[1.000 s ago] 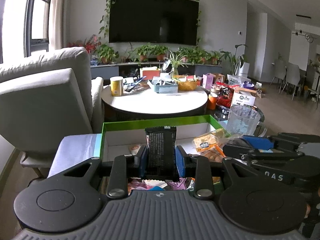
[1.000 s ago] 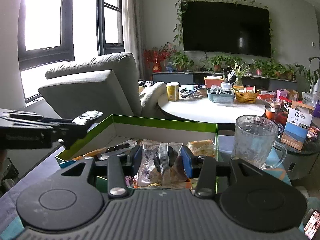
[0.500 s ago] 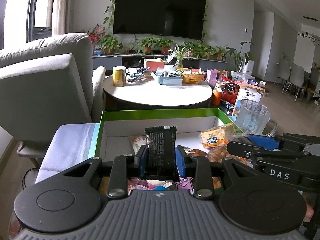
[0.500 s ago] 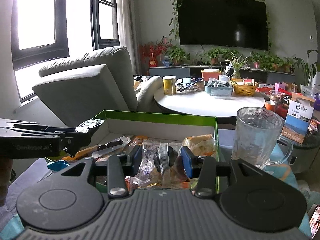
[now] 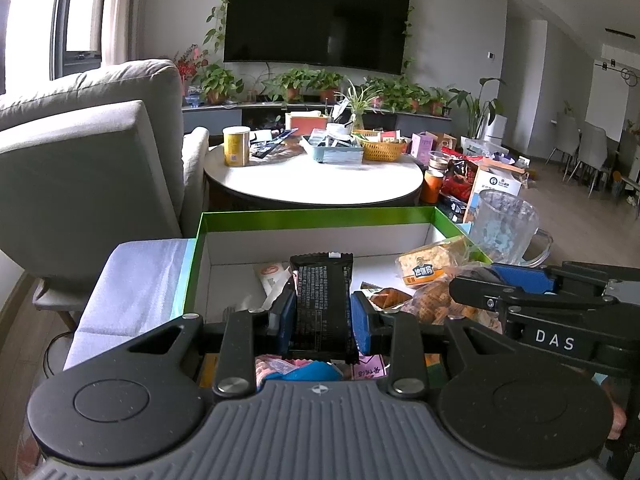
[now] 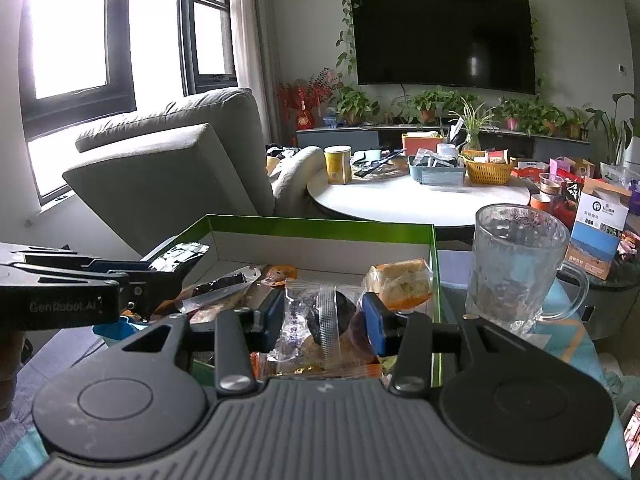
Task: Organize snacks
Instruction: 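Carry both snacks over the green box and lower them in, then open both tools and lift them out of the green box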
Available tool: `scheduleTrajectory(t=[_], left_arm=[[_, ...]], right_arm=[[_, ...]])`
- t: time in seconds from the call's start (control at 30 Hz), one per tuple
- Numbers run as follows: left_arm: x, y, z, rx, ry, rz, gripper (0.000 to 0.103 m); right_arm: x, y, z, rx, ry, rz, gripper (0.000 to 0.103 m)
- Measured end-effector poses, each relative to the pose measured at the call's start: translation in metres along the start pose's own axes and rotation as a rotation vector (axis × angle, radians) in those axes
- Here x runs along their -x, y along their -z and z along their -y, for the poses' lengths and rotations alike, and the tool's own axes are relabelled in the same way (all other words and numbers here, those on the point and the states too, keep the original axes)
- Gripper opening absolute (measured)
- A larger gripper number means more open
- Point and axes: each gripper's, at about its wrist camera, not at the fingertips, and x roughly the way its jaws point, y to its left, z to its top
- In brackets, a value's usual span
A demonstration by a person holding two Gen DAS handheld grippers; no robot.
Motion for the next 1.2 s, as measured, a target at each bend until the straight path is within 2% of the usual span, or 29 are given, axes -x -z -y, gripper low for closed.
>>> scheduleTrajectory(t=[0.27,0.4,0.43,0.9,1.2], left_arm=[[-0.004,-0.001,0.000,0.003,-0.010,-0.001,0.029],[-0.003,0.001,0.000,0.014,-0.015,0.004,0.045],[-0.003,0.002,0.000,0.017,-0.015,0.007,0.046],[0.008,0.004,0.004,0.013,-0.027,0.020,0.047],[0.028,0.015,0.007,0.052,-0.024,0.022,0.047]], right_arm=[[-0.002,0.000,0.002,-0.011,0.002,-0.003,0.049],[-0.005,0.003,0.005,-0.035,0.001,-0.010,0.053],[-0.004,0.004,0.005,-0.040,0.003,-0.011,0.054],[0.008,0.009,0.006,-0.049,-0.004,0.003,0.063],[0.026,0.013,0.005,-0.057,-0.017,0.004,0.067]])
